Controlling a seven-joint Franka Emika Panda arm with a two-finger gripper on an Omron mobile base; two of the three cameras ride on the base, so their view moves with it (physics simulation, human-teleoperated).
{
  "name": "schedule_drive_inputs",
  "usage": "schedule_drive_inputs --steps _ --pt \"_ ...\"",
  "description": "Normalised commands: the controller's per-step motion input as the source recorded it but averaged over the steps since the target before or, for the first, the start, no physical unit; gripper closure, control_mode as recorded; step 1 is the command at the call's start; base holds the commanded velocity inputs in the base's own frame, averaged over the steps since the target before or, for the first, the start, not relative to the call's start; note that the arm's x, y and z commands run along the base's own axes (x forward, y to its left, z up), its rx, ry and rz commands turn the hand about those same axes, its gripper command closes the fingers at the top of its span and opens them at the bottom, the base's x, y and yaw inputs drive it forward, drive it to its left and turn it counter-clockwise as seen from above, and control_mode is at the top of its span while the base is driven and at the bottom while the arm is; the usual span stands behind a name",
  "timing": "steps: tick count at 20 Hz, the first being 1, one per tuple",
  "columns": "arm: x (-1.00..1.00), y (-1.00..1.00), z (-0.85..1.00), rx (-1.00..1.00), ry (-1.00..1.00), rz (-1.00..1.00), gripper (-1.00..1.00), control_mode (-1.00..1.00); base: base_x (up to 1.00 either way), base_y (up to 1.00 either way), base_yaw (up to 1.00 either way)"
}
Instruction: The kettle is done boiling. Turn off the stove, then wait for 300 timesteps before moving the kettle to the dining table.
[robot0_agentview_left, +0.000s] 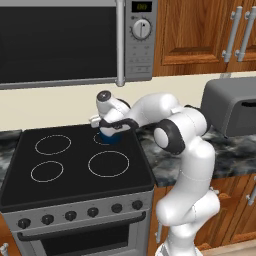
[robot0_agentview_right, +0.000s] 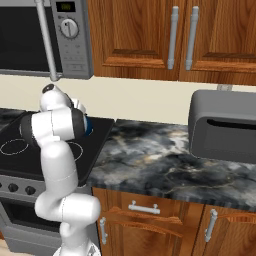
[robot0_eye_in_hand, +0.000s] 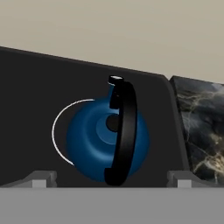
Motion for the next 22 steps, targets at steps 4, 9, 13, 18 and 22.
schedule_drive_inputs --steps 4,9,13,18,22 --pt "0.01 -0.01 -0.10 0.00 0.00 0.00 -1.00 -1.00 0.00 0.00 0.00" --pt "0.03 -0.01 -0.08 0.00 0.00 0.00 -1.00 -1.00 0.00 0.00 0.00" --pt "0.07 -0.08 -0.09 0.00 0.00 0.00 -1.00 -1.00 0.00 0.00 0.00" --pt "0.07 -0.04 -0.09 0.00 0.00 0.00 -1.00 -1.00 0.00 0.00 0.00" --pt "0.11 -0.01 -0.11 0.00 0.00 0.00 -1.00 -1.00 0.00 0.00 0.00"
